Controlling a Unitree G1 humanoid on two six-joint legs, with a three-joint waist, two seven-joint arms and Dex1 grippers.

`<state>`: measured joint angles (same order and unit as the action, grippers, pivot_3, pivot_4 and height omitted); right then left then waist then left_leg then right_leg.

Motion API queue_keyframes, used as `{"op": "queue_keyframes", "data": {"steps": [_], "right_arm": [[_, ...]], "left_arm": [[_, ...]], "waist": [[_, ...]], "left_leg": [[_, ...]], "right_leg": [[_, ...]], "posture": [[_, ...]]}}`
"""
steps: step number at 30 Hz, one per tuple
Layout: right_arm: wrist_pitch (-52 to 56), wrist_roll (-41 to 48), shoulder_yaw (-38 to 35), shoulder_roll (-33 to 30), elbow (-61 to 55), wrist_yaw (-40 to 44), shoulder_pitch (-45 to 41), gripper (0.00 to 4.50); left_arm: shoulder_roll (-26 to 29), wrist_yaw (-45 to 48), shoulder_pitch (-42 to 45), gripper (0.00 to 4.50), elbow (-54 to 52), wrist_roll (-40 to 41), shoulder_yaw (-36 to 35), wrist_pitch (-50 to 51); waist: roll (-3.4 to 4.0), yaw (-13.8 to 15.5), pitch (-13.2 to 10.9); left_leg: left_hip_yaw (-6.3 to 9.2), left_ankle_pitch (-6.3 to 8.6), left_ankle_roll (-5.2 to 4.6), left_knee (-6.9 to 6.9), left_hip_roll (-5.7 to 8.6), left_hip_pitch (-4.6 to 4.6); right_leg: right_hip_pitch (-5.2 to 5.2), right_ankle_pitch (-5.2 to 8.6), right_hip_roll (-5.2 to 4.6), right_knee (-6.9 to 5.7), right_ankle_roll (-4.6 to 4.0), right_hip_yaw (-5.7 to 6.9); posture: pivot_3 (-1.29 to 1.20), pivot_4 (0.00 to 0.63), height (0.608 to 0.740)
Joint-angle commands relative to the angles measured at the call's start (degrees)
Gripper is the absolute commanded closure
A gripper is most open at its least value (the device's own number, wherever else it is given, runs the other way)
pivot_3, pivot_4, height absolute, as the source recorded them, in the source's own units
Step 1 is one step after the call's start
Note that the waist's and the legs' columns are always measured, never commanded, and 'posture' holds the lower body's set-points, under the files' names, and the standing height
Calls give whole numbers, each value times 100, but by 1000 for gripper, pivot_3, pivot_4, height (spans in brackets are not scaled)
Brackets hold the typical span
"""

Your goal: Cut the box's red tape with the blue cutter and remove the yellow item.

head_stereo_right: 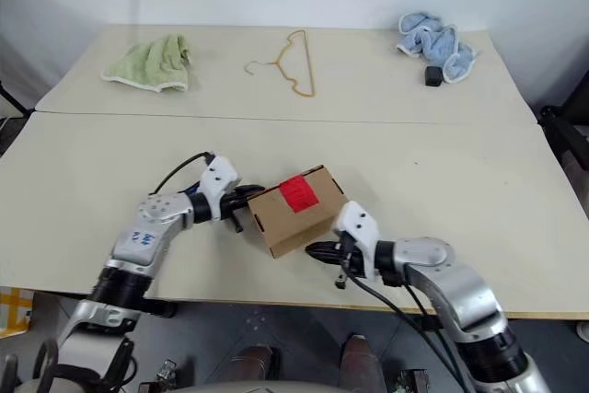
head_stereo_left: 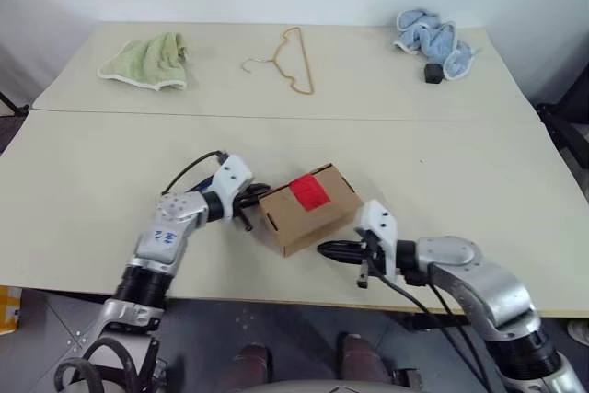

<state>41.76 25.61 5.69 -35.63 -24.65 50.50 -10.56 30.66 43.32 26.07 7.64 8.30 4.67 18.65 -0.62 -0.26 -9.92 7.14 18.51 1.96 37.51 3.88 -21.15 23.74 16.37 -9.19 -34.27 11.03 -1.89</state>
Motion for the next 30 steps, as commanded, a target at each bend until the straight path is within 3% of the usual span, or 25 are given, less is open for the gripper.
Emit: {"op": "queue_keyframes", "data": {"steps": [1, 4, 6, 10, 15, 23, 27, 30], "right_arm": [[-76, 282, -823, -399, -48, 126, 151, 4500], [-569, -85, -1084, -480, 613, -126, 34, 4500], [-983, -386, -1058, -325, 1077, -392, -172, 4500], [-1725, -762, -759, 120, 1900, -536, -664, 4500], [-2270, -934, -424, 511, 2434, -359, -1002, 4500], [-849, 213, -483, -442, 860, 813, -69, 4500], [-180, 733, -574, -731, -43, 792, 509, 4500], [-108, 681, -686, -733, -188, 467, 690, 4500]], "left_arm": [[641, 775, -561, 4118, -796, 587, -404, 479], [1121, 1483, -1079, 4118, -1515, 1297, -617, 1008], [1129, 1554, -1236, 4118, -1886, 1603, -628, 1312], [753, 1239, -1114, 4118, -2134, 1571, -292, 1482], [32, 510, -547, 4118, -1562, 1112, -17, 1197], [-807, -245, 633, 4118, 116, 261, 162, 166], [-1127, -522, 1078, 4118, 989, 16, 139, -274], [-1104, -434, 1068, 4118, 1010, -9, 142, -315]], "waist": [[0, 5, 0], [0, 13, 0], [0, 29, 0], [0, 33, 0], [0, 14, 0], [-1, 114, 0], [-6, 121, -3], [-7, 103, -4]], "left_leg": [[0, 1, -1, -1, 0, 1], [-1, 3, -4, 0, -2, 4], [-1, 3, -4, 2, -1, 3], [2, 3, -4, 9, 1, 2], [0, 2, -3, 8, 1, 2], [4, 4, -5, 19, 6, -5], [-2, 5, -6, 24, 6, -8], [-7, 5, -6, 25, 5, -5]], "right_leg": [[-1, 0, 0, 0, 0, 0], [-4, 0, -1, -1, 0, 0], [-5, 0, -2, 0, -1, 0], [-7, 0, -4, -2, 0, 0], [-5, 0, -3, -4, 0, 0], [-13, -2, -4, 6, 4, 5], [-12, -6, -4, 15, 12, 5], [-12, -7, -4, 16, 13, 4]], "posture": [[0, 150, 740], [0, 150, 740], [0, 150, 740], [0, 150, 740], [0, 150, 740], [0, 150, 740], [0, 150, 740], [0, 150, 740]]}}
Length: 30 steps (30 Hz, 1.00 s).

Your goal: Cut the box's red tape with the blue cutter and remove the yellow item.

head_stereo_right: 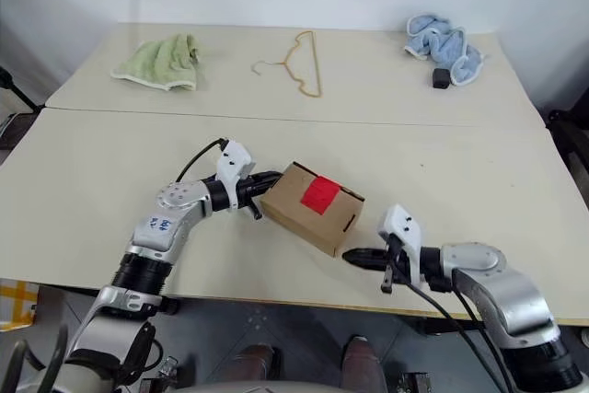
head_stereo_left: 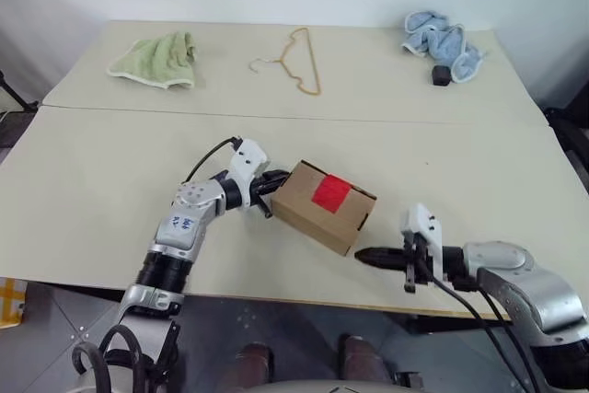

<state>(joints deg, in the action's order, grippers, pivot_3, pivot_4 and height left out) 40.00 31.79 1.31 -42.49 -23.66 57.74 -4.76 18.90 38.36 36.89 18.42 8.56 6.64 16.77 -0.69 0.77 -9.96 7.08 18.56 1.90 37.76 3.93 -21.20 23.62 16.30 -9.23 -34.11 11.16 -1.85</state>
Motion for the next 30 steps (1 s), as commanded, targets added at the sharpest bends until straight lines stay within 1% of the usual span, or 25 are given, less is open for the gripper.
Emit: {"op": "queue_keyframes", "data": {"steps": [1, 2, 4, 6, 8, 9, 11, 13, 16, 18, 22, 25, 27, 30], "right_arm": [[63, -1, -288, -81, -278, -345, 167, 4500], [45, -44, -334, -111, -257, -410, 209, 4500], [45, -67, -446, -174, -257, -505, 271, 4500], [36, -43, -604, -225, -270, -610, 282, 4500], [-41, -77, -730, -254, -197, -706, 246, 4500], [-57, -90, -767, -261, -165, -736, 235, 4500], [-412, -388, -825, -161, 147, -949, 67, 4500], [-894, -731, -749, -75, 554, -1066, -178, 4500], [-1836, -1218, -486, 283, 1583, -1148, -885, 4500], [-2359, -1463, -294, 470, 2242, -994, -1343, 4500], [-3302, -1649, -46, 866, 3741, -473, -2268, 4500], [-3481, -1511, 43, 1004, 4350, 180, -2644, 4500], [-3385, -1399, 69, 991, 4450, 581, -2731, 4500], [-3211, -1346, 34, 909, 4369, 846, -2690, 4500]], "left_arm": [[143, 148, -81, 4118, -143, -11, -67, -92], [234, 231, -158, 4118, -220, 6, -84, -42], [605, 491, -428, 4118, -506, 6, -122, 6], [1165, 924, -822, 4118, -1022, 140, -215, 207], [1587, 1294, -1157, 4118, -1547, 453, -369, 583], [1699, 1396, -1257, 4118, -1733, 581, -417, 726], [2012, 1855, -1633, 4118, -2453, 1093, -493, 1194], [2091, 2028, -1841, 4118, -2997, 1421, -476, 1492], [1700, 1697, -1771, 4118, -3092, 1378, -258, 1602], [1419, 1466, -1645, 4118, -2990, 1267, -134, 1575], [777, 975, -1331, 4118, -2630, 928, 244, 1412], [420, 668, -1080, 4118, -2187, 559, 512, 1159], [273, 638, -994, 4118, -2037, 448, 641, 1048], [123, 650, -928, 4118, -2025, 402, 748, 1004]], "waist": [[-1, 4, -1], [-1, 7, -1], [-1, -11, -1], [-1, -49, -1], [-1, -79, -1], [0, -73, -1], [0, -72, -2], [-1, -54, -2], [-1, -16, -2], [1, -29, -3], [2, -95, -3], [2, -103, -3], [2, -102, -3], [2, -99, -3]], "left_leg": [[0, 0, 0, 0, 0, 0], [1, 0, 0, 0, 0, -1], [0, 1, -1, 0, 0, -1], [0, 1, -1, -5, 0, -1], [1, 1, 0, -6, -2, -1], [1, 1, -1, -5, -2, -1], [3, 2, -2, -3, -2, -1], [4, 5, -6, -1, 0, 0], [5, 5, -8, 1, 3, 2], [0, 5, -8, 5, 4, 6], [2, 3, -4, 3, 3, 3], [1, 3, -5, 3, 4, 2], [2, 3, -5, 2, 4, 0], [3, 3, -5, 2, 4, -1]], "right_leg": [[1, 0, 0, -2, 0, 0], [1, 0, 0, -5, 0, 0], [1, 0, -1, -5, 0, -1], [5, 0, -1, -6, 0, -1], [6, 0, -1, -7, -1, -2], [5, 0, 0, -7, -1, -2], [3, 1, -1, -9, -1, -2], [-3, 1, -3, -6, -1, -3], [-6, 0, -7, 3, -1, -2], [-7, 0, -7, 11, -1, -3], [-5, 0, -5, -7, -1, -1], [-4, 0, -5, -2, -1, -1], [-4, 0, -5, 1, 0, 0], [-4, -1, -6, 3, 0, 0]], "posture": [[0, 150, 740], [0, 150, 740], [0, 150, 740], [0, 150, 740], [0, 150, 740], [0, 150, 740], [0, 150, 740], [0, 150, 740], [0, 150, 740], [0, 150, 740], [0, 150, 740], [0, 150, 740], [0, 150, 740], [0, 150, 740]]}}
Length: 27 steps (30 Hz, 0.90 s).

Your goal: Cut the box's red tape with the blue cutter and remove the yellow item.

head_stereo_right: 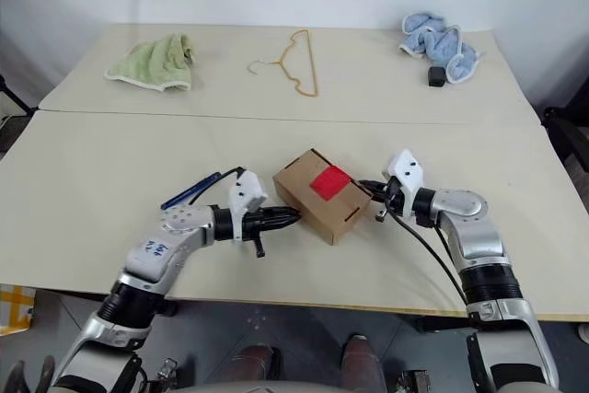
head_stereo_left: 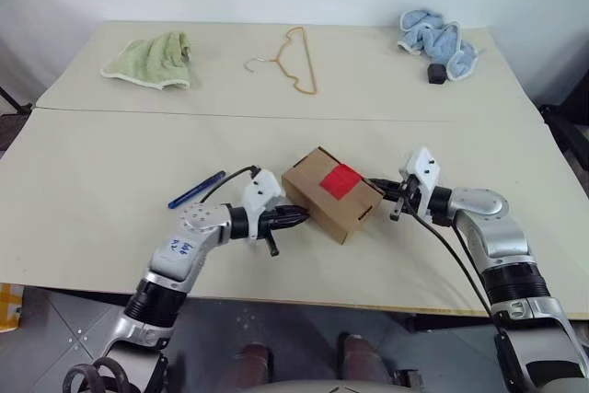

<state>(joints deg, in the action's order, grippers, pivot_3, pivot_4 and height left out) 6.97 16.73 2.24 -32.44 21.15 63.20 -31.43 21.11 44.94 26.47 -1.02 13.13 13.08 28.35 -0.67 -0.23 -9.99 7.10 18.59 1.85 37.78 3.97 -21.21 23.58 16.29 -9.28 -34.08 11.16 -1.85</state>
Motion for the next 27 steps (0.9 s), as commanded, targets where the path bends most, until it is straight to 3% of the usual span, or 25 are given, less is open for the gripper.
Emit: {"op": "queue_keyframes", "data": {"steps": [1, 14, 27], "right_arm": [[112, 155, -68, -142, -172, 360, 31, 4500], [-52, -197, -225, -463, -309, 8, 362, 4500], [-189, -341, -17, -15, 11, -75, -11, 4500]], "left_arm": [[-140, -16, 124, 4118, -71, -78, 133, -166], [-654, -89, 227, 4118, 118, -324, 495, -225], [-311, -136, 3, 4118, -161, -279, 149, -160]], "waist": [[0, 3, 0], [0, 20, 0], [1, 6, 1]], "left_leg": [[0, 0, 0, 1, 0, 0], [-1, 0, 0, 8, 1, 0], [-2, 0, 0, 9, 0, 1]], "right_leg": [[0, 0, 0, 0, 0, 0], [-1, -1, -1, -2, 1, 0], [0, -1, -1, -6, 1, -1]], "posture": [[0, 150, 740], [0, 150, 740], [0, 150, 740]]}}
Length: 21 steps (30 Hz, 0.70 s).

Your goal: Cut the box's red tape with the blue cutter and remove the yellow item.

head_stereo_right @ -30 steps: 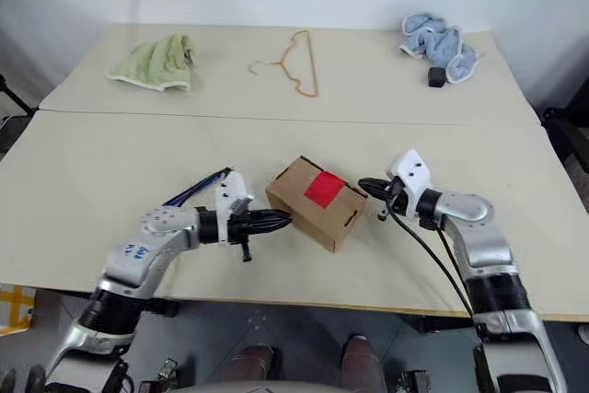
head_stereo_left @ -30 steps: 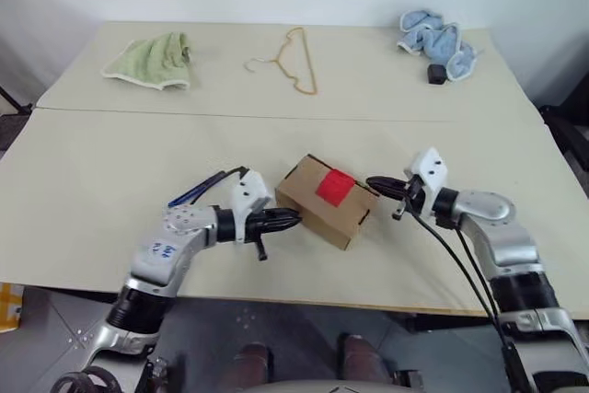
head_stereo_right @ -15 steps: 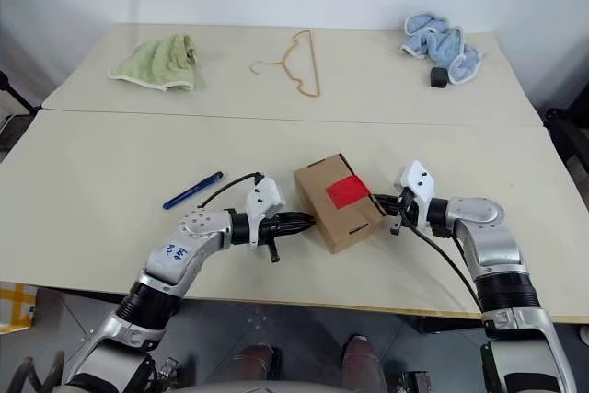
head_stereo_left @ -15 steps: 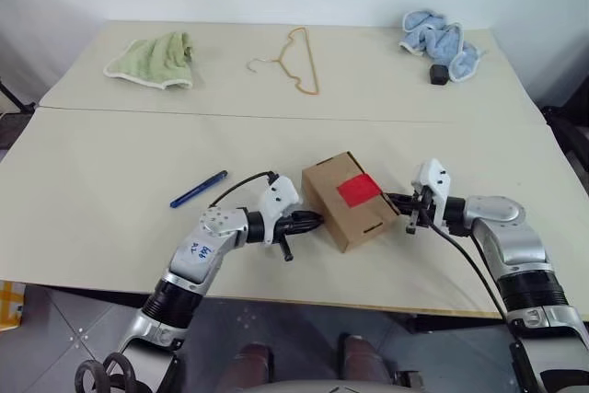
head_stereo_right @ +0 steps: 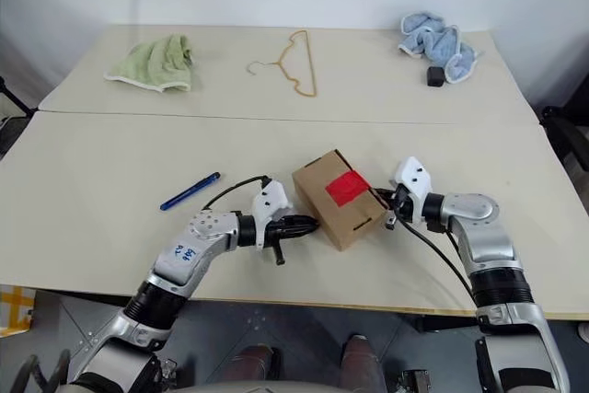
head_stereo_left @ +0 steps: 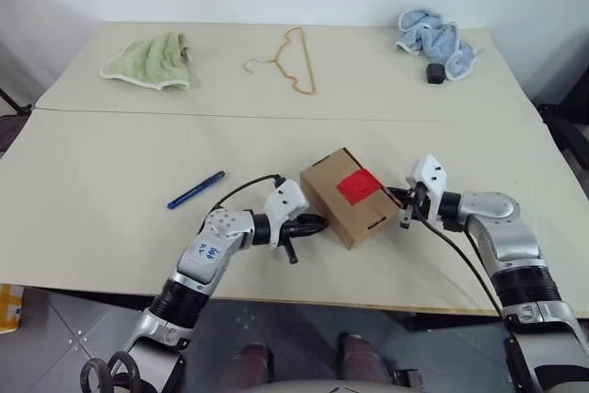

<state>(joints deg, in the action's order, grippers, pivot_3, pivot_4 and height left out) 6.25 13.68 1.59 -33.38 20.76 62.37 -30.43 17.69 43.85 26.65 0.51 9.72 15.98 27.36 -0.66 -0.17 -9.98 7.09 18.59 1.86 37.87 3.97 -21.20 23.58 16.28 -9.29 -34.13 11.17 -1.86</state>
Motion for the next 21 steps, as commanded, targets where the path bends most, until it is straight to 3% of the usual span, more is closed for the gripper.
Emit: {"op": "queue_keyframes", "data": {"steps": [1, 7, 10, 13, 16, 21], "right_arm": [[-142, -89, 70, 109, 134, -18, -156, 4500], [-382, -286, -25, -26, 671, -56, -325, 4500], [-274, -1, -364, -357, 593, 180, -158, 4500], [-257, 452, -778, -767, 206, 682, 251, 3990], [-115, 1053, -1310, -993, -451, 974, 841, 2893], [503, 2175, -2239, -991, -2681, 800, 2399, 1175]], "left_arm": [[57, -37, -37, 4118, -349, 61, -162, -58], [227, -52, -175, 4118, -568, 25, -227, -28], [655, 154, -532, 4118, -1132, 253, -469, 260], [1224, 452, -1249, 3601, -1851, 830, -1224, 466], [1681, 815, -2114, 2635, -2065, 1322, -2376, -4], [2240, 1499, -3172, 1164, -790, 1878, -4592, -1024]], "waist": [[0, 0, 0], [0, 5, 0], [2, -1, 0], [3, -1, -1], [6, -16, -2], [13, 25, -4]], "left_leg": [[0, 0, 0, 0, 0, 0], [1, 0, 0, 1, 1, -1], [1, 0, 0, -1, 0, -2], [1, 1, 0, -7, -1, -3], [-1, 2, 1, -21, -6, 2], [-4, 6, 7, -21, -15, 7]], "right_leg": [[0, 0, 0, 0, 0, 0], [-1, 0, -1, 0, 0, 0], [1, 0, -1, 1, 0, 0], [1, 0, 0, 5, 0, 0], [3, 1, 0, 10, -2, -1], [4, 6, 4, 27, -11, 1]], "posture": [[0, 150, 740], [0, 150, 740], [0, 150, 740], [0, 150, 740], [0, 150, 740], [0, 150, 740]]}}
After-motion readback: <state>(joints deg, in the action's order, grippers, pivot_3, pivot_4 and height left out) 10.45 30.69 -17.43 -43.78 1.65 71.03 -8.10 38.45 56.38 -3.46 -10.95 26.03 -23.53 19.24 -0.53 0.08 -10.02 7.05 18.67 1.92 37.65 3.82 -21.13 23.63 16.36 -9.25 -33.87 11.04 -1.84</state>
